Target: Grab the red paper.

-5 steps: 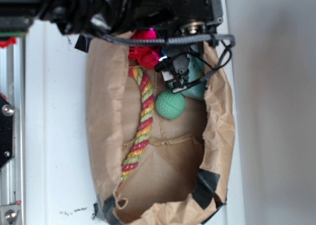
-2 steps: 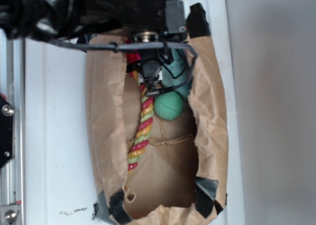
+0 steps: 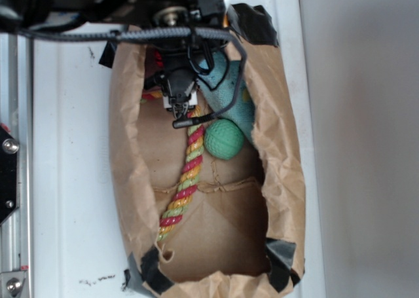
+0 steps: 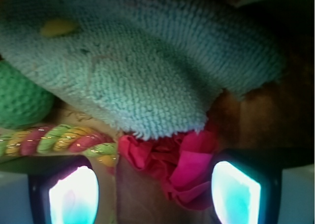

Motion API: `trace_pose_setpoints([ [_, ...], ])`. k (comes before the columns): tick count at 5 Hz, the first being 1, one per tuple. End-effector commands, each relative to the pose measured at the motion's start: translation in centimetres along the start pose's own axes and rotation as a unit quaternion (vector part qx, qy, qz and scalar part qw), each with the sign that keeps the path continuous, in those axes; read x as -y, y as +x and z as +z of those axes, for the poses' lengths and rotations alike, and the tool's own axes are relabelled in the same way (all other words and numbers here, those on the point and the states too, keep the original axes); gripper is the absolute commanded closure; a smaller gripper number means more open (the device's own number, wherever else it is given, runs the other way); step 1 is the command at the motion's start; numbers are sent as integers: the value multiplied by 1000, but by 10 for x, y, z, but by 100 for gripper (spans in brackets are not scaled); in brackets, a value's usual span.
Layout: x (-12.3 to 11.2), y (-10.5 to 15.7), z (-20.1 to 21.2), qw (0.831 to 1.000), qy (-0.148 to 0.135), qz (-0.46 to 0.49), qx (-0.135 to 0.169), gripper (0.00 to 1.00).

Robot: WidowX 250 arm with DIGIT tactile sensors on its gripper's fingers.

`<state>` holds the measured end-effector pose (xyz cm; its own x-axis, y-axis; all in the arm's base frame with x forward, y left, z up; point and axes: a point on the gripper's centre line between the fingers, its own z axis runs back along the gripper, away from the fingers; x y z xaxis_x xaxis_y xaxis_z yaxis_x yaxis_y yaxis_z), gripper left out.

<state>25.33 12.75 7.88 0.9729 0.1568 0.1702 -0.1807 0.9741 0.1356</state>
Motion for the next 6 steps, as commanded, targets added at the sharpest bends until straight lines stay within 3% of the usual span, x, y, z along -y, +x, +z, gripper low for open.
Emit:
trace_pose_setpoints([
  [1,-12,17,10,999,24,26,28,0],
  [2,-9,22,1,998,38,24,35,0],
  [4,-31,23,-42,993,111,2,29,0],
  [6,-27,21,-34,994,101,-6,37,0],
])
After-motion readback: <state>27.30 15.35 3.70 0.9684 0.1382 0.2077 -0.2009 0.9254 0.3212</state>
